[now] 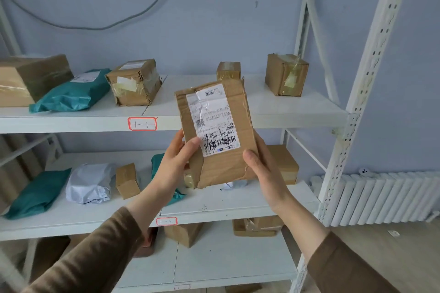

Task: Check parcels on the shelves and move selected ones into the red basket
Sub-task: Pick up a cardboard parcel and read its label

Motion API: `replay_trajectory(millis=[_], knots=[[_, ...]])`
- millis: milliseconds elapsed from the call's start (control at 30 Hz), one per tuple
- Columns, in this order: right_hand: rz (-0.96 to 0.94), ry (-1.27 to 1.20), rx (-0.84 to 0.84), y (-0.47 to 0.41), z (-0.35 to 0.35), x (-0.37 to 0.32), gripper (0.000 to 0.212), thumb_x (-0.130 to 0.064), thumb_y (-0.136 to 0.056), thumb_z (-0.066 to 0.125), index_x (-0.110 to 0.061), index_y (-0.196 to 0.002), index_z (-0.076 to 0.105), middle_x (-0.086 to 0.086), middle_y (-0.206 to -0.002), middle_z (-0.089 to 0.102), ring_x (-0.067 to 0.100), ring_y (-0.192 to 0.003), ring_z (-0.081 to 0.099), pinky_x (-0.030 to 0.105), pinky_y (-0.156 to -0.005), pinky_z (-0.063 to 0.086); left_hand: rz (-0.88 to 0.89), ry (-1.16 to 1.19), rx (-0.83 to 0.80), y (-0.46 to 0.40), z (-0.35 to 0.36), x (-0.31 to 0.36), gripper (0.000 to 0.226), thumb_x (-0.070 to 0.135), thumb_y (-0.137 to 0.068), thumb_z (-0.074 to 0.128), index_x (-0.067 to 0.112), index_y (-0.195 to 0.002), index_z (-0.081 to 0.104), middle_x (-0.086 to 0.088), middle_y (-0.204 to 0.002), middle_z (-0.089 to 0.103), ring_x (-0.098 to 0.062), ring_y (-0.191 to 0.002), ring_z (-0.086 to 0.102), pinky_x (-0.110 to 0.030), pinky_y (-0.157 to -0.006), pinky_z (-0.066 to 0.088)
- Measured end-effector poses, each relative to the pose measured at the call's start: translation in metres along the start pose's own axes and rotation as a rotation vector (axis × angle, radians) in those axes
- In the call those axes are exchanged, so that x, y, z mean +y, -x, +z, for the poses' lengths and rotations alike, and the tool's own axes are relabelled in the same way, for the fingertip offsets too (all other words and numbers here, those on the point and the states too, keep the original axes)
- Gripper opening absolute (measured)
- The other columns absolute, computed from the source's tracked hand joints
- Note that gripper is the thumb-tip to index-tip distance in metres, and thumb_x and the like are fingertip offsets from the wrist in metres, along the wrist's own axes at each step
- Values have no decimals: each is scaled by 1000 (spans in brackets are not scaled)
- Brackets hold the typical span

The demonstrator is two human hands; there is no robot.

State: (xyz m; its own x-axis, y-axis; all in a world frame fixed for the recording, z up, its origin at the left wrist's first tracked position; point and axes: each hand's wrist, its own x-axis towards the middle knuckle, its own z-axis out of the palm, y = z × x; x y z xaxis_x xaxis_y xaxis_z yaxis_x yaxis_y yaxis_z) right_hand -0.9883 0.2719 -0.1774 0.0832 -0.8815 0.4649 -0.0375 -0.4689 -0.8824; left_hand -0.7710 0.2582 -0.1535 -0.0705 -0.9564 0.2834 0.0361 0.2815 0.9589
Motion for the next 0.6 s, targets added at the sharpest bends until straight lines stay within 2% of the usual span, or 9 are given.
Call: replay_trajectory(millis=[100, 233, 300, 500, 600], knots=[[22, -56, 37, 2, -2, -3, 64, -44, -95, 59, -28, -156, 44, -14, -142, 65, 3, -133, 59, 18, -103, 49, -42, -15, 8, 3, 5, 5, 52, 65, -91, 61, 39, -135, 62, 20, -116, 77, 1, -100, 73, -24, -80, 51], [35, -135, 66, 5, -3, -3, 57, -45, -97, 59, -21, -149, 54, -9, -136, 70, 9, -132, 61, 24, -107, 49, -63, -18, 32, 4, 13, 8, 44, 56, -103, 49, 32, -137, 62, 11, -123, 75, -13, -114, 70, -26, -82, 50], [44, -146, 81, 7, -4, -3, 48, -45, -99, 57, -25, -143, 59, -12, -132, 72, 8, -130, 63, 20, -102, 50, -63, -31, 27, 6, 17, 9, 45, 53, -104, 46, 29, -139, 62, 9, -125, 75, -13, -114, 70, -24, -81, 50], [86, -152, 88, 10, -10, -4, 31, -44, -97, 54, -37, -122, 71, -9, -125, 75, 11, -126, 65, 32, -110, 47, -52, -50, 18, 9, 23, 10, 54, 57, -100, 47, 28, -144, 58, 7, -130, 73, -11, -112, 69, -22, -79, 50], [83, -141, 87, 7, -18, -8, 33, -47, -98, 62, -34, -128, 69, -7, -123, 76, 13, -124, 67, 29, -105, 49, -94, -37, -43, 10, 22, 9, 67, 64, -89, 53, 33, -148, 51, 8, -132, 70, -15, -118, 68, -25, -84, 52]])
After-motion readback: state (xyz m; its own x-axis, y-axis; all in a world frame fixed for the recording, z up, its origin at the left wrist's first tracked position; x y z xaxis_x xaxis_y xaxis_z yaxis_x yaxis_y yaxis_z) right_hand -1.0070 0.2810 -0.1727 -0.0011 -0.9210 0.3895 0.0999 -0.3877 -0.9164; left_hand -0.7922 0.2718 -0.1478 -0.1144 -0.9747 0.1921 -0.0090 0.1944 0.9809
